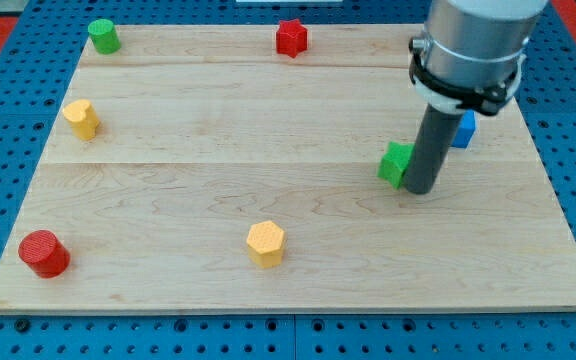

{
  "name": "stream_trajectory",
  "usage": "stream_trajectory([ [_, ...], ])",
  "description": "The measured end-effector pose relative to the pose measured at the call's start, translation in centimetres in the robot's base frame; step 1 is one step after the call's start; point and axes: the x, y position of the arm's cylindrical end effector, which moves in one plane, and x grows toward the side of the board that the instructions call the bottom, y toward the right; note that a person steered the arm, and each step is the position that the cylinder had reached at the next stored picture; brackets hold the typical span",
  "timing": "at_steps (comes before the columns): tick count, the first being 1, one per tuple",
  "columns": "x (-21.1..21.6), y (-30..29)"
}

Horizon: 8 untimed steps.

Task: Push the green star towards the center

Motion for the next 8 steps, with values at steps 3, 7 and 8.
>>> stream_trajectory([
  [3, -8.7, -6.3],
  [7, -18.9, -7.8],
  [8, -19.2, -13.1],
])
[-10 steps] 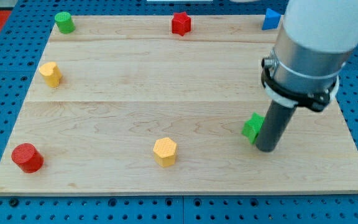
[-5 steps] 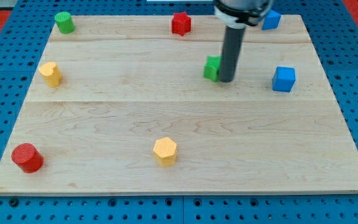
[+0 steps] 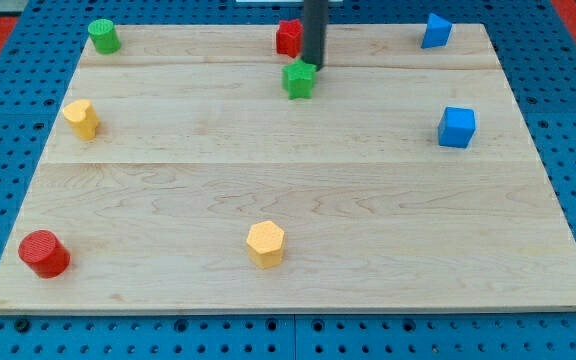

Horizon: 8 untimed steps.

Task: Push the green star towards the center

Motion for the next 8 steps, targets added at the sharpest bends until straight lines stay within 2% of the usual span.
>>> stream_trajectory([
  [1, 0.0, -3.6],
  [3, 0.0, 4.4],
  [4, 1.5, 4.3],
  [6, 2.0, -4.0],
  [7, 2.2, -5.6],
  [8, 3.8, -3.4],
])
